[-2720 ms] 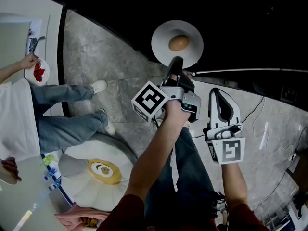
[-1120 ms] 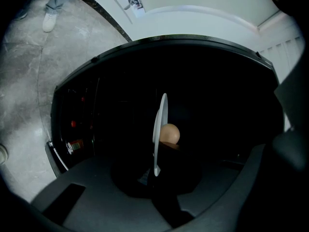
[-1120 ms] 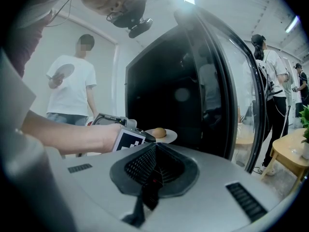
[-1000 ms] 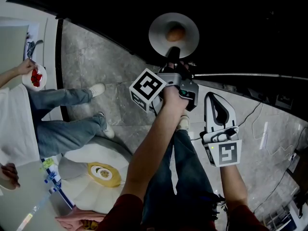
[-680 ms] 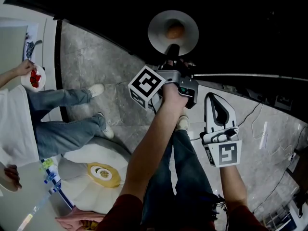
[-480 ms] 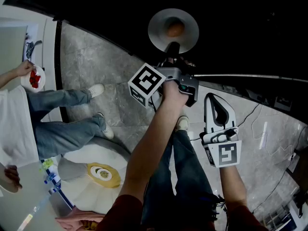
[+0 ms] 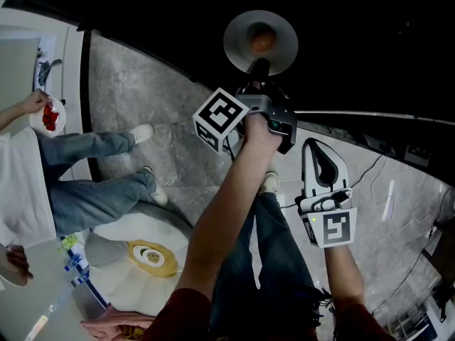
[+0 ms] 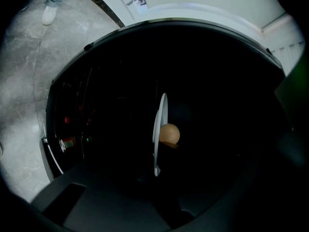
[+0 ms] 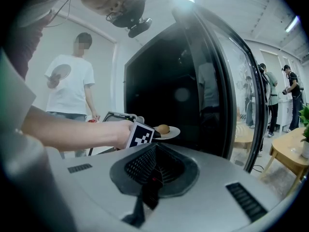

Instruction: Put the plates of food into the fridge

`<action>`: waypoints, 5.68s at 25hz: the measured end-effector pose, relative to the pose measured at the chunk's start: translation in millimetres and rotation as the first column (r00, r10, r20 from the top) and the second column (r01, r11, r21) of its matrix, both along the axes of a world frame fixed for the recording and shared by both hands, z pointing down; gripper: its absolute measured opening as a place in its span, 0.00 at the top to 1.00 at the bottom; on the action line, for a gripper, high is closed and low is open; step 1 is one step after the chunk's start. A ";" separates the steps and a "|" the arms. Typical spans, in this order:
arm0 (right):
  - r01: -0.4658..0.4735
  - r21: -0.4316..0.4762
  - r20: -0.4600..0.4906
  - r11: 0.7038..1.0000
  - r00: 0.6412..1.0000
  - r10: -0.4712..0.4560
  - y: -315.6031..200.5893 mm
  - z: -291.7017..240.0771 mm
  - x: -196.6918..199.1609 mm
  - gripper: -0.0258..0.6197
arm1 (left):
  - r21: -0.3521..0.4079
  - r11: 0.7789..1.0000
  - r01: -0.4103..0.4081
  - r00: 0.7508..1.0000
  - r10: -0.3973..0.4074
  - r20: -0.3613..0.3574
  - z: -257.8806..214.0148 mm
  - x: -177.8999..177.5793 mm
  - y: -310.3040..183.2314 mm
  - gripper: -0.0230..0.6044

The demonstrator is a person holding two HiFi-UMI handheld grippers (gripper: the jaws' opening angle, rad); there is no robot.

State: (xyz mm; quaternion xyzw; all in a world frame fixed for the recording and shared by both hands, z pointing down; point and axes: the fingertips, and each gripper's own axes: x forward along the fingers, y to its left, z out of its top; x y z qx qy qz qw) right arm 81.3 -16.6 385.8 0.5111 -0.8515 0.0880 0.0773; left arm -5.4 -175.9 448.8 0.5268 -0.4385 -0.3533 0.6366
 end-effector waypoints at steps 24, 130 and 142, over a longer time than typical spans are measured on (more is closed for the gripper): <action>0.005 -0.016 -0.008 1.000 1.000 -0.005 -2.8 3.3 -0.6 0.94 | 0.051 0.999 0.005 1.000 -0.005 0.016 -7.0 6.7 -18.0 0.93; 0.002 -0.017 -0.012 1.000 1.000 -0.002 9.8 14.7 1.2 0.94 | 0.223 0.907 -0.356 0.104 -0.199 0.975 -35.0 -6.2 30.0 0.95; 0.017 -0.047 -0.026 0.999 0.999 -0.019 10.9 18.9 4.7 0.94 | 0.205 0.907 -0.367 0.106 -0.178 0.978 -32.3 -0.9 22.9 0.95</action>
